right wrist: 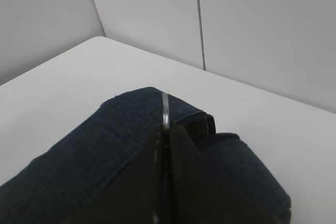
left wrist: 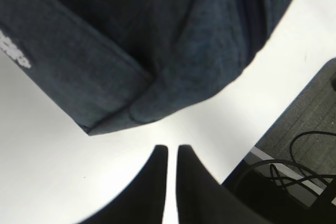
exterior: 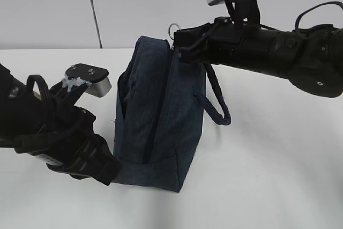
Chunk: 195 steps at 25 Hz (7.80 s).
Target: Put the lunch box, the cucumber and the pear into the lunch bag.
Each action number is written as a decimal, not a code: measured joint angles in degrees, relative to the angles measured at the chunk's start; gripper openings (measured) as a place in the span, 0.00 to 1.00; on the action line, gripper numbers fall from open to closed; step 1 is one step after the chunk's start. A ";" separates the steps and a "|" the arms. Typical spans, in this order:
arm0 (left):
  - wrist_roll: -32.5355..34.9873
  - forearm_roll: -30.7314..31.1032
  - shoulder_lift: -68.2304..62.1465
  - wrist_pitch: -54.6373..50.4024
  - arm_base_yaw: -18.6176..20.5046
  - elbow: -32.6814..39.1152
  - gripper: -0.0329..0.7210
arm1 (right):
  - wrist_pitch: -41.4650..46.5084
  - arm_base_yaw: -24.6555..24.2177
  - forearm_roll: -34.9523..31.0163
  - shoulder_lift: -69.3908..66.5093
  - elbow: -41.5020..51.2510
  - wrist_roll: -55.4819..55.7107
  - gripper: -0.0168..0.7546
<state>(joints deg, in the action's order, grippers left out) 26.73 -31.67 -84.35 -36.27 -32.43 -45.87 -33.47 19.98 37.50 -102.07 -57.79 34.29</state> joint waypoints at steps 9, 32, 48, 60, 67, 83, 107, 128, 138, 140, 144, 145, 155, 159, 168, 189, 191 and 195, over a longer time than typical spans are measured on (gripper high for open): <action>0.00 -0.24 0.00 -0.13 0.00 0.00 0.04 | -0.39 0.00 4.31 -0.40 -1.36 3.50 0.02; 0.00 -3.00 8.96 22.82 0.00 -1.85 0.45 | -0.66 0.00 6.24 -0.40 -1.36 3.91 0.02; -0.04 -3.34 -1.72 23.30 0.00 -8.04 0.45 | -0.66 0.00 6.51 -0.40 -1.36 3.96 0.02; -0.06 -2.99 -1.72 20.58 -0.04 -8.09 0.06 | -1.15 0.00 6.68 -0.40 -1.36 3.96 0.02; -0.06 -0.52 -1.72 17.54 -0.04 -8.59 0.06 | -1.15 0.00 7.20 -0.40 -1.62 3.96 0.02; -0.06 1.28 -1.72 14.00 -0.04 -8.77 0.06 | 1.68 -2.17 11.55 -1.48 -5.69 5.02 0.02; -0.06 4.50 1.21 6.98 -0.04 -9.02 0.05 | -8.75 -9.93 33.25 -9.12 -14.12 31.10 0.02; -3.10 9.71 4.82 3.25 0.01 -8.55 0.05 | -16.16 -13.06 39.35 -17.00 -17.84 42.12 0.02; -5.35 9.91 5.17 3.14 0.01 -8.55 0.05 | -19.43 -13.26 40.17 -17.19 -17.84 42.33 0.02; -6.18 9.86 5.17 3.28 0.01 -8.55 0.06 | -19.53 -13.26 40.79 -17.19 -17.84 42.33 0.02; -6.62 9.80 5.17 4.99 0.01 -8.55 0.15 | -19.53 -13.26 41.58 -17.19 -17.84 42.41 0.02; -6.69 9.80 5.17 5.46 0.01 -8.55 0.20 | -19.53 -13.26 41.71 -17.19 -17.84 42.41 0.02; -7.33 8.52 5.17 13.45 0.01 -8.55 0.51 | -19.53 -13.55 41.84 -17.19 -17.84 42.45 0.02; -7.38 6.97 4.94 16.82 0.01 -9.57 0.52 | -19.65 -13.55 41.84 -17.19 -17.84 42.45 0.02; -7.38 6.63 -3.70 14.09 0.01 -20.73 0.52 | -19.65 -13.55 41.84 -17.19 -17.84 42.45 0.02; -8.39 8.20 -15.14 2.30 4.01 -32.62 0.26 | -19.65 -13.55 41.84 -17.19 -17.84 42.55 0.02; -8.39 8.62 -15.15 2.25 4.01 -32.62 0.21 | -19.65 -13.55 41.84 -17.19 -17.85 42.55 0.02; -8.41 9.25 -15.20 2.25 4.01 -32.62 0.18 | -19.65 -13.55 41.84 -17.19 -17.85 42.55 0.02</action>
<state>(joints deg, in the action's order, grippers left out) 18.32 -22.41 -99.54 -34.02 -28.42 -78.49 -53.12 6.43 79.34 -119.26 -75.65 76.84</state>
